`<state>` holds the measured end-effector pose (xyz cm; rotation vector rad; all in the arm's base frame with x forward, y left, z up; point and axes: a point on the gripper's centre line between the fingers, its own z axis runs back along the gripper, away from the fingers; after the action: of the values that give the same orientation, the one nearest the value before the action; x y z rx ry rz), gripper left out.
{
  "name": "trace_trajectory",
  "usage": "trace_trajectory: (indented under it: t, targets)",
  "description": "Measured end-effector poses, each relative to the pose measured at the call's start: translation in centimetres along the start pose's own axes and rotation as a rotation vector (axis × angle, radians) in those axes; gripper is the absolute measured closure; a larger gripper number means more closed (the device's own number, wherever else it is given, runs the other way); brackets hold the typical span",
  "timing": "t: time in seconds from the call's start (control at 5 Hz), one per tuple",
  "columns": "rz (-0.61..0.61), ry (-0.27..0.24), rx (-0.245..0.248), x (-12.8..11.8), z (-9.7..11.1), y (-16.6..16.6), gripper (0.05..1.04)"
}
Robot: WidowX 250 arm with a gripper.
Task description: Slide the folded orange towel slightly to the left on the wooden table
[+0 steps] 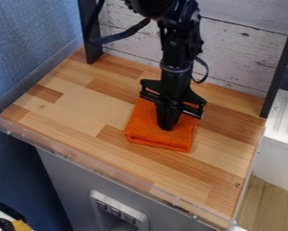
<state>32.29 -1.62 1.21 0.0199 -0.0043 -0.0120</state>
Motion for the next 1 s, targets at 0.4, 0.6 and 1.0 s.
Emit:
trace_trajectory:
  t: [0.4,0.6,1.0]
  targets:
    - [-0.005,-0.014,-0.024,0.0,-0.2,0.8,1.025]
    - [-0.001,-0.007,-0.031,-0.3,-0.3,1.3,1.005]
    - [0.018,0.061,-0.032,-1.4,1.9,2.6,0.610]
